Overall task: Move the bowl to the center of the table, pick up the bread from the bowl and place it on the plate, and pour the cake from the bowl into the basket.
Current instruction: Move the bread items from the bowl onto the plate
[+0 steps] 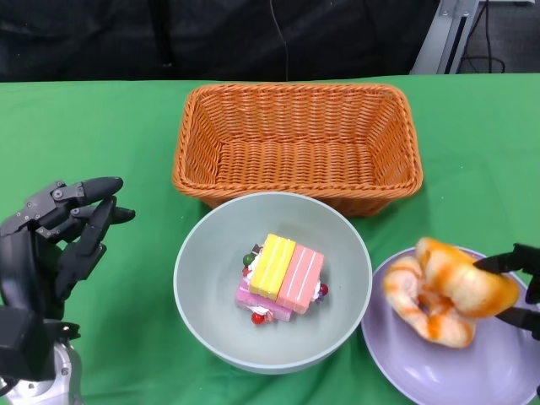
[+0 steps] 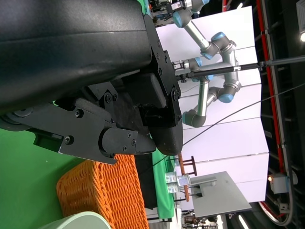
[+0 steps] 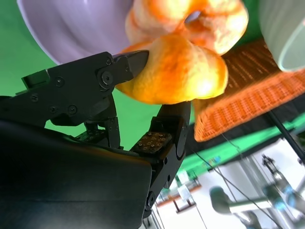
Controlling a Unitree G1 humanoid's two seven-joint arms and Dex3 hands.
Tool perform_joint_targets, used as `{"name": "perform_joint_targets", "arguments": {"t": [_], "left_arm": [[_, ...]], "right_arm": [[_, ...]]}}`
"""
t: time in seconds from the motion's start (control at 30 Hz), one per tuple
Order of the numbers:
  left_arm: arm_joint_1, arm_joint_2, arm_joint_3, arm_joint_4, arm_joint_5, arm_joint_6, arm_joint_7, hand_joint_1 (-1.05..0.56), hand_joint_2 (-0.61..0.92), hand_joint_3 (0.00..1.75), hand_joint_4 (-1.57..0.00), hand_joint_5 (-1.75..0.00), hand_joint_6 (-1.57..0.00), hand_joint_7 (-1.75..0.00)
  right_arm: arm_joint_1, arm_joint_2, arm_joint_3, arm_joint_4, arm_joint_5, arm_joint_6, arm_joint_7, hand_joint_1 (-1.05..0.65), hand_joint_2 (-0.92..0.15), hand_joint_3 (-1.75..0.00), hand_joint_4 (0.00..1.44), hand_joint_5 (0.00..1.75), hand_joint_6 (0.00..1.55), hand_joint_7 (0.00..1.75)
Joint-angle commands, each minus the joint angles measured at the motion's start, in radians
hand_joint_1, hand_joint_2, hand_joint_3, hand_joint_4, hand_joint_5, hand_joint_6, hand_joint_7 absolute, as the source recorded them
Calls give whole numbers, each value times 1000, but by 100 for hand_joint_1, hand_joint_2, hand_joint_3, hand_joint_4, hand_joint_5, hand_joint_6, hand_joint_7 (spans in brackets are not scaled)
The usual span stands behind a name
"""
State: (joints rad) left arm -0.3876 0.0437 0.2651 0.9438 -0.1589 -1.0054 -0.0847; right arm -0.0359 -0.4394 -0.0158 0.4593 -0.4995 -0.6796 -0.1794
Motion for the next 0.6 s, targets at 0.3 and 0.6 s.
{"name": "perform_joint_targets", "arguments": {"t": [0.3, 0.6], "left_arm": [[12, 17, 5, -7, 0, 2, -2, -21, 92, 26, -98, -79, -111, -36], [14, 16, 4, -7, -2, 8, -6, -21, 92, 26, -97, -79, -111, -35]], "right_arm": [[6, -38, 25, 8, -15, 52, -16, -12, -90, 0, 80, 157, 105, 36], [-6, -42, 39, 56, 43, -43, -30, -10, -90, 0, 81, 143, 108, 29]]}}
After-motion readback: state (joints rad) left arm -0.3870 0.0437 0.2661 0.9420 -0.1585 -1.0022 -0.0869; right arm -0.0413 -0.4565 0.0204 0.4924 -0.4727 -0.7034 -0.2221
